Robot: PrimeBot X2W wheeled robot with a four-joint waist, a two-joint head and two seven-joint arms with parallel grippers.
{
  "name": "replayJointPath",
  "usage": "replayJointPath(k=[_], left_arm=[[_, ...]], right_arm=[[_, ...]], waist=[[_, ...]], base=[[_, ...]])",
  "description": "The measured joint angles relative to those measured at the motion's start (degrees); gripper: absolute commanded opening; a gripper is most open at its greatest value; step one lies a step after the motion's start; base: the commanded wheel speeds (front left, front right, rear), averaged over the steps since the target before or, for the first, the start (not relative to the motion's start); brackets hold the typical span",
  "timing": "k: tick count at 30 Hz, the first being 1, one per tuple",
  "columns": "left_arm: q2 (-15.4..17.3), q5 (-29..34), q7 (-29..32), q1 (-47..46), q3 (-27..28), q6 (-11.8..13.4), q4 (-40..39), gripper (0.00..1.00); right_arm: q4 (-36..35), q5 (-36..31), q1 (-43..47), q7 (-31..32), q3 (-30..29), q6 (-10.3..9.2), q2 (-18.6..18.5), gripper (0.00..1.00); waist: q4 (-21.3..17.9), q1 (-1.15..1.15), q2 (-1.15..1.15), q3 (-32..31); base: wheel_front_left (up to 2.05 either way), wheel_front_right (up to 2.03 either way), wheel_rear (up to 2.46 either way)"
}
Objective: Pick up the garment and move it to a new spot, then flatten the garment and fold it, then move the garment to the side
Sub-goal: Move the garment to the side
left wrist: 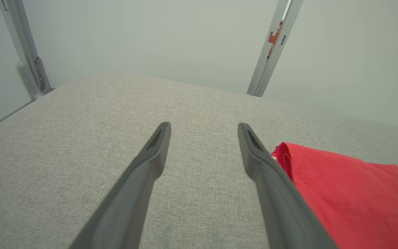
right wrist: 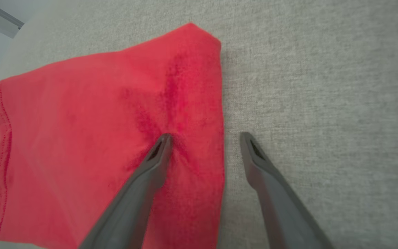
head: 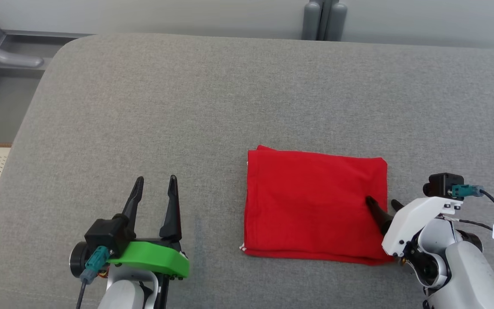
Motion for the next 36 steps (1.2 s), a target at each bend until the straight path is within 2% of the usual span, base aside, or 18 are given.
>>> replayJointPath(k=[5,6,7,8,9,17,23,29,36], left_arm=[[0.00,0.00,0.00,-0.02,-0.15,0.03,-0.71,1.00],[0.00,0.00,0.00,-0.01,-0.15,0.05,-0.87,1.00],[0.00,0.00,0.00,-0.01,-0.14,0.19,-1.02,1.00],[0.00,0.00,0.00,-0.01,-0.16,0.19,-1.09,1.00],[0.01,0.02,0.00,-0.01,-0.25,0.19,-1.20,1.00],[0.00,1.11,0.00,-0.01,-0.88,-0.21,-1.68,1.00],[-0.01,1.48,0.00,-0.37,-2.33,-0.37,-2.04,1.00],[-0.05,2.04,0.00,-1.48,-3.65,-0.80,-1.86,1.00],[0.40,3.35,0.09,-3.76,-4.94,-1.03,-1.44,1.00]], right_arm=[[2.92,1.42,-2.01,1.46,2.21,0.00,-1.12,1.00],[3.25,1.57,-2.28,1.46,2.61,0.00,-1.33,0.91],[3.55,1.77,-2.59,1.38,3.11,0.00,-1.52,0.39],[3.81,1.99,-2.88,1.19,3.66,0.00,-1.65,0.13],[4.13,2.34,-3.19,0.81,4.34,0.00,-1.71,0.00],[3.50,3.34,-4.19,-2.07,7.03,0.08,-3.87,0.00],[1.41,2.98,-4.22,-2.85,4.27,0.05,-8.05,0.00],[-2.05,2.26,-4.21,-1.99,1.07,0.04,-11.10,0.00],[-6.02,2.14,-5.11,-1.26,-0.81,0.04,-11.84,0.00]], waist=[[1.32,0.00,0.00,0.97],[1.41,0.00,0.00,1.11],[1.44,0.00,0.00,1.24],[1.36,0.00,0.00,1.32],[1.18,0.00,0.00,1.36],[-2.01,0.00,0.00,1.55],[-6.46,0.00,0.00,1.67],[-12.92,0.00,0.00,2.16],[-21.23,0.00,0.00,3.66]], base=[[0.00,0.00,0.00],[0.00,0.00,0.00],[0.00,0.00,0.00],[0.00,0.00,0.00],[0.00,0.00,0.00],[0.00,0.00,0.00],[0.00,0.00,0.00],[0.00,0.00,0.00],[0.00,0.00,0.00]])
